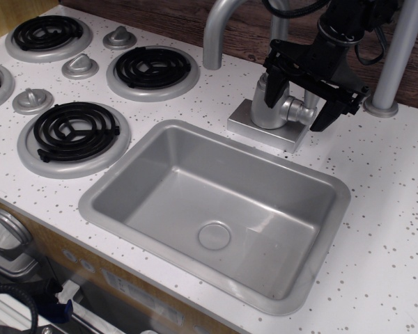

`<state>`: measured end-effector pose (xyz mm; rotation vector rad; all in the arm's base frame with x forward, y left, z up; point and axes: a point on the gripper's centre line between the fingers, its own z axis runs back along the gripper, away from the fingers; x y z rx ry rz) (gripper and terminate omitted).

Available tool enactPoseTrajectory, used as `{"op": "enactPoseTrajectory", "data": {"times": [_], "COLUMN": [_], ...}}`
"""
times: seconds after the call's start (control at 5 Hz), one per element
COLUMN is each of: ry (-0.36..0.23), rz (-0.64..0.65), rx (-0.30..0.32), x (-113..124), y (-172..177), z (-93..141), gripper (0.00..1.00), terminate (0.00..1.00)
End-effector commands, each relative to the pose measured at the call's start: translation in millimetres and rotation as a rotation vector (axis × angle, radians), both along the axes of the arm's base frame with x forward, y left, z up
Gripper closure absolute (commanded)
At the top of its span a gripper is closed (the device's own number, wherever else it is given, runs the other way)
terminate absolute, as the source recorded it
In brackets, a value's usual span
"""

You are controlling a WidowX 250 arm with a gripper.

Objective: Lever vertical to front

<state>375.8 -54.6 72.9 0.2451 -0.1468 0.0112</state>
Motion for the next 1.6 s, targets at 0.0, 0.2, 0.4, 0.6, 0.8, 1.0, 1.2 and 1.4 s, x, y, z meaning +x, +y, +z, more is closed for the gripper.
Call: {"op": "enactPoseTrajectory", "data": {"times": [0.0,0.2,0.4,0.6,0.8,1.0,1.2,1.4], "ry": [0.0,-0.102,-0.158,-0.214,-0.23,-0.24,-0.253,-0.258], "rz": [0.0,-0.006,-0.026,-0.043,-0.058,-0.064,-0.078,-0.094], "rx": [0.0,0.029,0.025,0.024,0.03,0.039,0.033,0.018], "x": [0,4,10,19,28,31,37,44], "y": [0,1,2,0,1,3,2,1], "z": [0,10,15,21,29,33,34,31], "gripper": [0.0,0.0,0.0,0.0,0.0,0.0,0.0,0.0], "terminate": [0.0,0.0,0.0,0.0,0.0,0.0,0.0,0.0]}}
